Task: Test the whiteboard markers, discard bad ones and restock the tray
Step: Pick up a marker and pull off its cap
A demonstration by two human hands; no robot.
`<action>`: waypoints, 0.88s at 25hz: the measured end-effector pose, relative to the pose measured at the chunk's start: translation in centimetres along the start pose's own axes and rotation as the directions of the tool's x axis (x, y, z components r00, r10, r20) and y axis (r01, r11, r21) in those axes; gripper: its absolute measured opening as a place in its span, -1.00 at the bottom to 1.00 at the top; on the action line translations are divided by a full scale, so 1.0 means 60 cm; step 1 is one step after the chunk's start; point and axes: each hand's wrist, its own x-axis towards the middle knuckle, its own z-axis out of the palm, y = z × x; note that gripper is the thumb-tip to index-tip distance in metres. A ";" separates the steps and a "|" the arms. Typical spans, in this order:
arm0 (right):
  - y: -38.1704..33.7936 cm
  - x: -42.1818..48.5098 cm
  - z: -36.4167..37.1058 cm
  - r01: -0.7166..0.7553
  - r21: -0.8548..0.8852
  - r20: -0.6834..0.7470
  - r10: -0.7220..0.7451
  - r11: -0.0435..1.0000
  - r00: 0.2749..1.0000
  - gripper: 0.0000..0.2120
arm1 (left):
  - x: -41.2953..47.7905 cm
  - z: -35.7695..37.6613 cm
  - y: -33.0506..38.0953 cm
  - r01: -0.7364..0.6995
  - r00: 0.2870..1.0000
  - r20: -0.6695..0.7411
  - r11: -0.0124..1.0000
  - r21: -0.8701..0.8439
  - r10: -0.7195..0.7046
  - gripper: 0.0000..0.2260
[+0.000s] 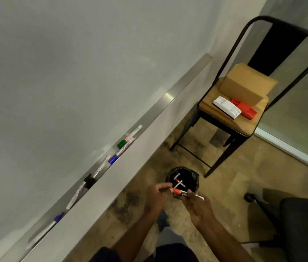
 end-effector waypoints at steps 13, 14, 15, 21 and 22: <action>-0.049 0.167 -0.022 0.010 -0.518 0.004 -0.009 0.855 1.000 -0.27 | 0.131 0.035 0.017 0.088 0.980 0.141 0.940 0.330 -0.141 -0.59; -0.040 0.148 -0.017 0.053 -0.562 0.055 -0.027 0.825 0.998 -0.28 | 0.129 0.025 0.002 0.073 0.984 0.125 0.934 0.350 -0.124 -0.58; -0.024 0.140 -0.015 0.128 -0.630 0.141 -0.049 0.766 0.989 -0.27 | 0.122 0.015 -0.008 0.059 0.989 0.103 0.933 0.355 -0.102 -0.58; 0.068 0.065 0.042 0.548 -0.792 0.565 -0.014 0.269 0.825 -0.40 | 0.048 -0.066 -0.073 0.032 0.997 -0.078 0.936 0.349 -0.005 -0.58; 0.081 0.050 0.052 0.589 -0.774 0.603 -0.013 0.231 0.797 -0.40 | 0.036 -0.080 -0.092 0.035 0.993 -0.115 0.942 0.335 0.004 -0.52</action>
